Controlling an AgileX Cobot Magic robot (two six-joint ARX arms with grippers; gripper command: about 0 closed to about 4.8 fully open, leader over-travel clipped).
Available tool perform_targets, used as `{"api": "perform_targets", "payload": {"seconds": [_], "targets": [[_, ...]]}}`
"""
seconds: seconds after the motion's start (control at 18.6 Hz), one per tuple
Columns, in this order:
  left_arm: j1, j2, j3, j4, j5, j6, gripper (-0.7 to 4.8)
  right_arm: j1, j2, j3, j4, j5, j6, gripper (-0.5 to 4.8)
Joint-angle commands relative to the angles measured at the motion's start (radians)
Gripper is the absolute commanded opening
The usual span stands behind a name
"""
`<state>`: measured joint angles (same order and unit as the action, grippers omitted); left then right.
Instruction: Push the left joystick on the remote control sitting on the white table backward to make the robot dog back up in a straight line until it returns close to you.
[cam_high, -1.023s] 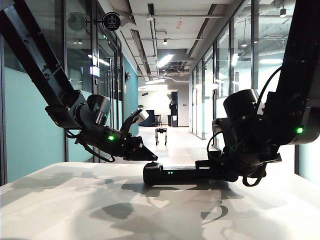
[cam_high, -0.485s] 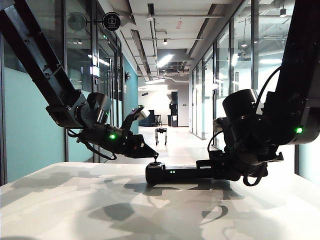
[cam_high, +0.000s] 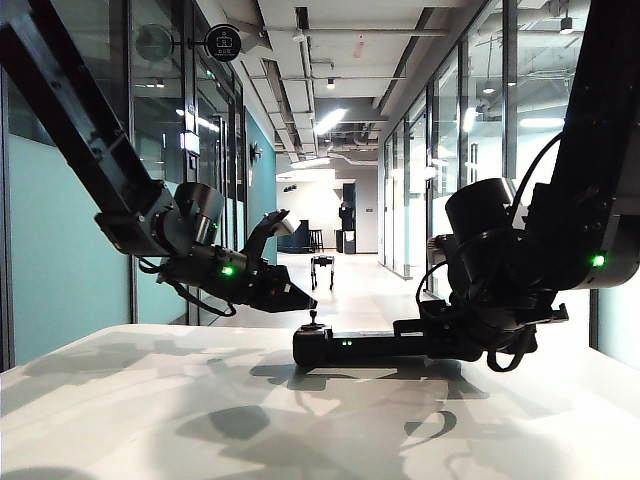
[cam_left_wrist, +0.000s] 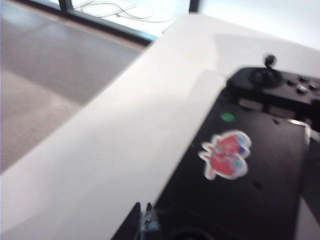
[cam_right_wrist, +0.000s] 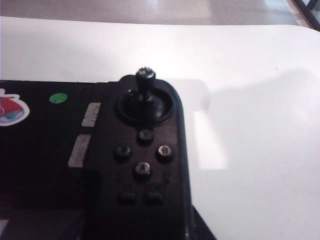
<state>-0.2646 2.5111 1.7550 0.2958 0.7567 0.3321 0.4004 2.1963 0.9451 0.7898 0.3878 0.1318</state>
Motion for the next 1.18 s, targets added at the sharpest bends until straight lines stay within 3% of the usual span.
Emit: {"api": "perform_targets", "payload": {"seconds": [0.05, 1.18], "targets": [[-0.001, 0.045, 0.07, -0.032, 0.027, -0.036, -0.06, 0.0, -0.006, 0.003, 0.029, 0.014, -0.001, 2.04], [0.012, 0.056, 0.096, -0.145, 0.206, 0.039, -0.06, 0.0, -0.006, 0.004, 0.029, 0.014, -0.001, 2.02]]}}
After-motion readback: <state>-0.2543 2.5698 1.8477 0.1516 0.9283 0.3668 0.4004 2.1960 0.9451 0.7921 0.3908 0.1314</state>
